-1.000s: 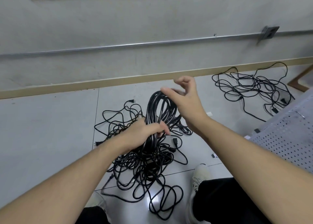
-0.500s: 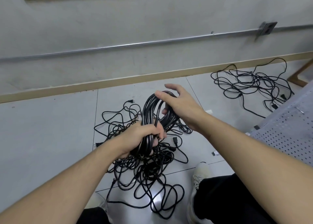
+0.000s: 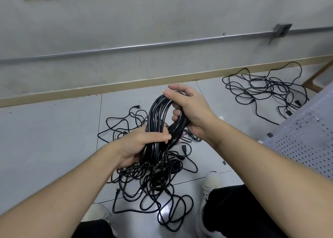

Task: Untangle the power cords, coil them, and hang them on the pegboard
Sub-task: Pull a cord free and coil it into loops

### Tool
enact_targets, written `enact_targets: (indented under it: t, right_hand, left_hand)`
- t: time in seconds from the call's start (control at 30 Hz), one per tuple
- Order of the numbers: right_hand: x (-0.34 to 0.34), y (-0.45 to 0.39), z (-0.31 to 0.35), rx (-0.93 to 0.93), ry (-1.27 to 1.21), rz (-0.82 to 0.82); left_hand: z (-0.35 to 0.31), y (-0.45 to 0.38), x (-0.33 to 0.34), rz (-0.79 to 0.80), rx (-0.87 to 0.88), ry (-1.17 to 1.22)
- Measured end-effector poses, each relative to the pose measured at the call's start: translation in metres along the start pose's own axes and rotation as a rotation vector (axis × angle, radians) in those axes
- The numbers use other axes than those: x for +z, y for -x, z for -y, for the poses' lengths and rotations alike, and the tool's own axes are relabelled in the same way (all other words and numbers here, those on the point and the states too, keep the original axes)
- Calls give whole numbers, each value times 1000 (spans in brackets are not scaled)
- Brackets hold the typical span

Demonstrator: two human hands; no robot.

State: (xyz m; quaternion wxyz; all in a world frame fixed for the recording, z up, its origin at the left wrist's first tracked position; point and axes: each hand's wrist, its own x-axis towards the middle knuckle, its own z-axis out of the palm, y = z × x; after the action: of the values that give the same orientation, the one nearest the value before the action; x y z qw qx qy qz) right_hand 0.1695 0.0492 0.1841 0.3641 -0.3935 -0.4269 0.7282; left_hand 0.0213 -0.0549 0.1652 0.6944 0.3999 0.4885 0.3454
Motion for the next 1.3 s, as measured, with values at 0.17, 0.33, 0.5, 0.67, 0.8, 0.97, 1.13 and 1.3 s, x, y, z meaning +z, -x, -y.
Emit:
enact_targets:
  t: [0.17, 0.33, 0.5, 0.67, 0.8, 0.97, 1.13, 1.3]
  right_hand:
    - [2, -3, 3, 37, -66, -35]
    - [3, -5, 6, 86, -179, -37]
    - [2, -6, 5, 101, -205, -20]
    - [-1, -8, -11, 170, -118, 26]
    - [-4, -1, -23, 301, -89, 141]
    - [3, 11, -47, 480, 399, 454]
    - [7, 21, -33, 389, 733, 594]
    - [1, 21, -13, 123, 887, 549]
  left_hand:
    - [2, 2, 5, 158, -35, 285]
    - [4, 0, 6, 207, -15, 467]
    - [3, 0, 7, 225, -32, 552]
    - [2, -3, 15, 86, -23, 492]
    - [-4, -7, 8, 29, 75, 476]
    - [-13, -8, -10, -159, 103, 575]
    - [-20, -7, -44, -410, 158, 568]
    - [-17, -6, -47, -550, 136, 445]
